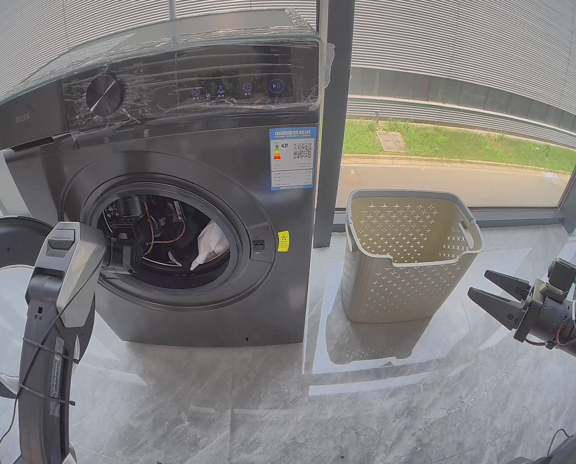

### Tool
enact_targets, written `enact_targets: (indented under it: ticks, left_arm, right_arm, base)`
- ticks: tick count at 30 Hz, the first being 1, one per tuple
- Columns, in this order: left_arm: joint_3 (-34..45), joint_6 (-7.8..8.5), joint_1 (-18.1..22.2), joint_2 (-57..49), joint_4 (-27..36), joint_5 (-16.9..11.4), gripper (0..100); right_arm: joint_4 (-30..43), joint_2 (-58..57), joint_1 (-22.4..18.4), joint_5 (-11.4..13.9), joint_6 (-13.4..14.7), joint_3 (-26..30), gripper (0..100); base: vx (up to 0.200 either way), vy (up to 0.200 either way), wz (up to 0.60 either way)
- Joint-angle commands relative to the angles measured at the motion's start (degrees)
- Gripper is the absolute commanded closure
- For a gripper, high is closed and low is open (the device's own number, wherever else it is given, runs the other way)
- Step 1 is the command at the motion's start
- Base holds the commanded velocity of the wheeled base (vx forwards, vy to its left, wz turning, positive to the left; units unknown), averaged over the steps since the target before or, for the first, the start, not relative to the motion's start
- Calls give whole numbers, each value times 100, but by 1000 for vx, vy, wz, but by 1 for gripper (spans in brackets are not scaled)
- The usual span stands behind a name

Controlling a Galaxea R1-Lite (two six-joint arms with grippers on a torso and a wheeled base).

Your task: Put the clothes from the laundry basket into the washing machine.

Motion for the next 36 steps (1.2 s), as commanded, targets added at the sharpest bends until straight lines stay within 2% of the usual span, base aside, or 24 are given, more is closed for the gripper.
enact_targets:
  ticks: [1,2,5,11,17,19,21,24,36]
  left_arm:
    - [870,55,33,-703,-790,1,0]
    - [1257,55,50,-712,-1071,1,0]
    - [1828,55,112,-721,-1396,-8,0]
    - [2409,64,226,-633,-2240,-17,0]
    - [3120,64,226,-668,-2776,-114,0]
    - [3621,64,200,-659,-3119,-246,0]
    - [3771,64,191,-659,-3189,-290,0]
    - [4395,73,173,-668,-3444,-483,0]
    - [3903,64,191,-440,-3602,-509,0]
  right_arm:
    - [5,-14,2,5,7,-4,0]
    - [5,-5,2,5,7,-4,0]
    - [5,21,2,5,7,-48,0]
    - [-4,39,2,13,7,-118,0]
    - [-4,48,2,13,7,-127,0]
    - [-4,39,2,13,7,-127,0]
    - [5,39,2,13,7,-127,0]
    - [5,39,2,13,7,-127,0]
    - [-4,39,2,13,7,-127,0]
  base:
    - [0,0,0]
    - [0,0,0]
    - [0,0,0]
    - [0,0,0]
    - [0,0,0]
    - [0,0,0]
    - [0,0,0]
    - [0,0,0]
    - [0,0,0]
